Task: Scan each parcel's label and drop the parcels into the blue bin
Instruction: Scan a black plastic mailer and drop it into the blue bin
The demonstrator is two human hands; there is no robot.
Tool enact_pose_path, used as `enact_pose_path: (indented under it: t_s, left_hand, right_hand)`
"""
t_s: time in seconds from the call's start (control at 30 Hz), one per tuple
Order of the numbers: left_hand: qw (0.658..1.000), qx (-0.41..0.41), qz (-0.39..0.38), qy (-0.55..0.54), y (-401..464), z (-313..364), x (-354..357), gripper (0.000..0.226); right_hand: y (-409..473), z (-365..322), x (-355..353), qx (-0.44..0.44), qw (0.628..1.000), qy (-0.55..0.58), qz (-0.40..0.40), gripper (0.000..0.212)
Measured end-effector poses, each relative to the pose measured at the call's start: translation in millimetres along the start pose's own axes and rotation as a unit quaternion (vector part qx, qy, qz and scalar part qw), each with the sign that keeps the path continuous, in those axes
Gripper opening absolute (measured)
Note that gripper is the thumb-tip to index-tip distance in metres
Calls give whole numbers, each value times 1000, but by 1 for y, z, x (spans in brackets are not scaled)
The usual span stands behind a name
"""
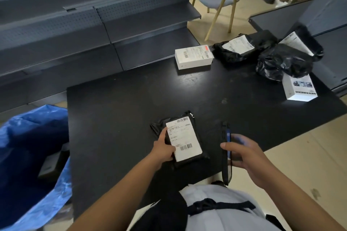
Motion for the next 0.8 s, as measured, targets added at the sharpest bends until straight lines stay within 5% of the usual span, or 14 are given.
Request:
enact_pose_path:
  t_s: [0.17,0.23,0.3,0.4,0.5,0.57,0.8]
  left_hand:
    - [997,10,-44,-55,-11,-15,24,92]
    - [997,68,7,33,-12,-7,13,88]
    - [969,146,79,186,-20,10,3,82]
    - [896,233,129,357,-30,38,14,89]
    - [850,244,105,454,-18,40,39,102]
    - [834,233,91,492,-9,36,48,106]
    - [838,223,91,489,-3,31,50,106]
  right_hand:
    - [-5,1,14,14,998,-56,-13,84]
    - [-7,-3,12,20,994,-107,-15,54]
    - [-6,-9,5,26,981,-191,-19,47]
    - [-3,-22,0,37,913,-404,-30,66]
    - [-3,-33,5,56,789,-610,-47,54]
    - [-4,-39,11,71,742,-664,-56,50]
    - [-7,-45,26,90,705,-700,-70,49]
Point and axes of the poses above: each hand's wrist, its own y-axis towards the middle knuckle, its own x-axis out of the palm, z = x × y, the point moved 10 cm from there along y, towards the middle knuckle, and after that the axes turned 1 degree about z, right-handed, at the moved point
